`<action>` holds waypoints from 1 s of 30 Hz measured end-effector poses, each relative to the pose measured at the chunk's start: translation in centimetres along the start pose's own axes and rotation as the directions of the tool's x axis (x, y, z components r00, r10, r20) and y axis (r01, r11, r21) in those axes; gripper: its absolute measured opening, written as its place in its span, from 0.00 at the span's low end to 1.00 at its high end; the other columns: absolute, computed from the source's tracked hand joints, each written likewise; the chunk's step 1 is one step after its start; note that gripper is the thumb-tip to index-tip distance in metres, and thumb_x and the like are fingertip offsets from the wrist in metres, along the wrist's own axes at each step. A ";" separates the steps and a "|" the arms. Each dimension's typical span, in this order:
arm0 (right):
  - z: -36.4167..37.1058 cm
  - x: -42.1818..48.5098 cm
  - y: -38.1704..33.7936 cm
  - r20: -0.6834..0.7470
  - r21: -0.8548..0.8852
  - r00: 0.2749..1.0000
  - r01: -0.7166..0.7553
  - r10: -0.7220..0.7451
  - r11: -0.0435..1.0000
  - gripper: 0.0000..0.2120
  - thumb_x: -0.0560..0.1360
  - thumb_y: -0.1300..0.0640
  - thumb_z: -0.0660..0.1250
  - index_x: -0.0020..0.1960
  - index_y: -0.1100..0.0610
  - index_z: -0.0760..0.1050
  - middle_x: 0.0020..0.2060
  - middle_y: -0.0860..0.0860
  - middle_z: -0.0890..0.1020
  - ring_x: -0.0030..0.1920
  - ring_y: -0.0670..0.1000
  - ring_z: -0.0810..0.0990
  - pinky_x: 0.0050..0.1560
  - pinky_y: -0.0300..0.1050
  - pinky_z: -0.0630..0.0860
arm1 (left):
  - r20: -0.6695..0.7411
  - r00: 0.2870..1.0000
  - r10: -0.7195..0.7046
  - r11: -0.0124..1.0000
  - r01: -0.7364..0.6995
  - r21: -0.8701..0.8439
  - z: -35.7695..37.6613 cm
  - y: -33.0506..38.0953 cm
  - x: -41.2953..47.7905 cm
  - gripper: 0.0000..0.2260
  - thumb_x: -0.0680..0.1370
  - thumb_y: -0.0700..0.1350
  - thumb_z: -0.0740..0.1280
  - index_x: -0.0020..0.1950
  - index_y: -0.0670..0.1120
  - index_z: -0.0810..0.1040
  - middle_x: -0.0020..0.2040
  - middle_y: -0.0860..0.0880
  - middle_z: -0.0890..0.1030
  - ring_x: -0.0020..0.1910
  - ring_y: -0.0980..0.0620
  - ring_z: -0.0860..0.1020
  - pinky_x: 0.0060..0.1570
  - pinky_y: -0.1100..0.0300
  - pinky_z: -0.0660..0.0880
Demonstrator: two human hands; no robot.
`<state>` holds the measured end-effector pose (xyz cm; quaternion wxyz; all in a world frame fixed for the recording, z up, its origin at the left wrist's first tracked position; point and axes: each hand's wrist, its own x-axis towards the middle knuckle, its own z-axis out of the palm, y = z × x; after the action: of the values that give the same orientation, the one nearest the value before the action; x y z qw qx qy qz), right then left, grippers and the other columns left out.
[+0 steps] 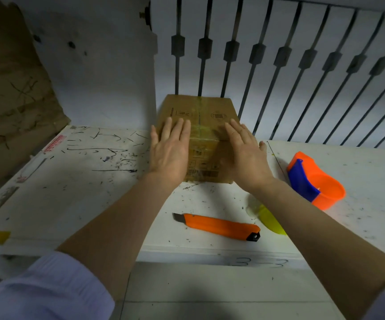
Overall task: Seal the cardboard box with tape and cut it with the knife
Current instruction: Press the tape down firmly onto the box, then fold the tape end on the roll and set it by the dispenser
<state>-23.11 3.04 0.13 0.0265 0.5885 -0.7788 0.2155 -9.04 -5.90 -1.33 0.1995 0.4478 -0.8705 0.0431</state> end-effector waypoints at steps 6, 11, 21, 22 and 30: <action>-1.6 -5.4 3.3 -0.116 0.057 0.963 -0.237 0.243 0.970 0.21 0.74 0.50 0.67 0.65 0.56 0.69 0.64 0.54 0.71 0.63 0.55 0.72 0.57 0.49 0.74 | 0.006 1.000 -0.010 0.988 0.011 -0.152 -1.4 3.0 -4.3 0.35 0.75 0.43 0.66 0.76 0.47 0.48 0.78 0.47 0.53 0.77 0.47 0.46 0.74 0.42 0.42; -1.8 -9.2 5.6 -0.048 -0.069 0.939 -0.344 0.341 0.936 0.19 0.72 0.46 0.65 0.56 0.57 0.74 0.54 0.56 0.77 0.55 0.57 0.76 0.49 0.50 0.73 | 0.149 0.987 -0.059 0.944 0.104 -0.314 -1.0 5.5 -8.1 0.31 0.76 0.41 0.65 0.75 0.47 0.53 0.76 0.46 0.58 0.76 0.46 0.52 0.75 0.45 0.50; 0.1 -11.3 7.0 0.189 -0.246 0.900 -0.343 0.392 0.906 0.11 0.77 0.51 0.56 0.49 0.50 0.77 0.53 0.51 0.83 0.58 0.54 0.77 0.64 0.44 0.62 | 0.338 0.941 0.028 0.887 0.133 -0.442 0.0 8.0 -11.9 0.20 0.77 0.44 0.63 0.69 0.48 0.69 0.73 0.49 0.65 0.73 0.51 0.59 0.71 0.56 0.59; 0.1 -11.3 7.0 0.181 -0.257 0.900 -0.345 0.395 0.903 0.13 0.77 0.53 0.56 0.54 0.52 0.78 0.53 0.52 0.83 0.57 0.54 0.77 0.61 0.43 0.61 | 0.353 0.935 0.032 0.884 0.138 -0.447 0.0 8.2 -11.9 0.20 0.77 0.44 0.63 0.69 0.48 0.69 0.73 0.50 0.65 0.73 0.51 0.60 0.71 0.56 0.60; -1.8 -11.8 4.0 0.020 -0.123 0.965 -0.257 0.262 0.958 0.13 0.77 0.57 0.59 0.54 0.51 0.80 0.46 0.57 0.85 0.48 0.60 0.79 0.50 0.45 0.63 | 0.372 0.928 -0.020 0.827 0.225 -0.515 -1.2 8.3 -12.4 0.23 0.78 0.44 0.61 0.72 0.46 0.62 0.71 0.46 0.69 0.70 0.48 0.66 0.68 0.54 0.64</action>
<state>-23.59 15.27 -2.93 0.0190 0.4825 -0.8610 0.1596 -8.89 8.77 -4.17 0.1635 0.4278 -0.8361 -0.3021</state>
